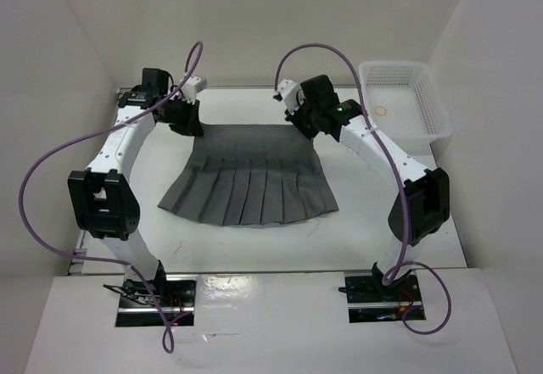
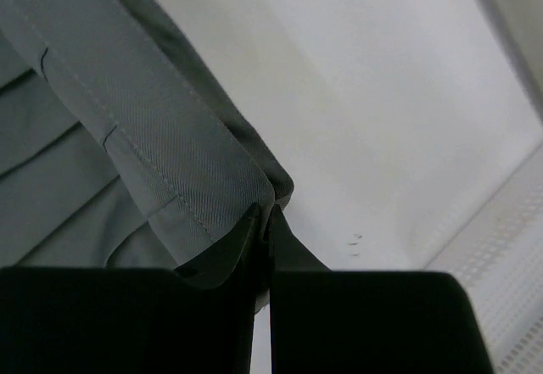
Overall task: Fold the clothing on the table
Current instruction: Fold the skirt
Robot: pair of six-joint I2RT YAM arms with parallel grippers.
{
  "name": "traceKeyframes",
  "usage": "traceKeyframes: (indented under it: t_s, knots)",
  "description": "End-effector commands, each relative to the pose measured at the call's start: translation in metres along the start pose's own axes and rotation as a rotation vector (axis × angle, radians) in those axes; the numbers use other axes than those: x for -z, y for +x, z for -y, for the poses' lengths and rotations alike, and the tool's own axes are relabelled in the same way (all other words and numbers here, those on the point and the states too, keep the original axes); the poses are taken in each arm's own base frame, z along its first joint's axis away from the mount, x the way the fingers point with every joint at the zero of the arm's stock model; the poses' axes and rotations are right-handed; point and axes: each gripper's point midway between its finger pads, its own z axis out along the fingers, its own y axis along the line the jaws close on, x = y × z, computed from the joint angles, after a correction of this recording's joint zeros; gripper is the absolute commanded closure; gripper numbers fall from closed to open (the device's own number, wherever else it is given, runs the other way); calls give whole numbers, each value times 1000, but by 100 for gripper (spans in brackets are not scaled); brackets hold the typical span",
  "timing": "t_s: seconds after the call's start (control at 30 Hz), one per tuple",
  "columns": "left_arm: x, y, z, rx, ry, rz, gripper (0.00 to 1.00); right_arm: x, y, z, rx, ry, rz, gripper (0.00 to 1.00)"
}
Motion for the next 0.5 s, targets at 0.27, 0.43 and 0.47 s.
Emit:
traceKeyframes:
  t_s: [0.27, 0.43, 0.47]
  knots:
    - [35, 52, 4, -106, -21, -97, 96, 47, 75, -106, 112, -383, -235, 100]
    - [55, 80, 45, -202, 161, -146, 80, 64, 94, -148, 135, -577, -337, 86]
    - [59, 84, 49, -255, 184, -146, 72, 68, 98, -160, 161, -621, -356, 76]
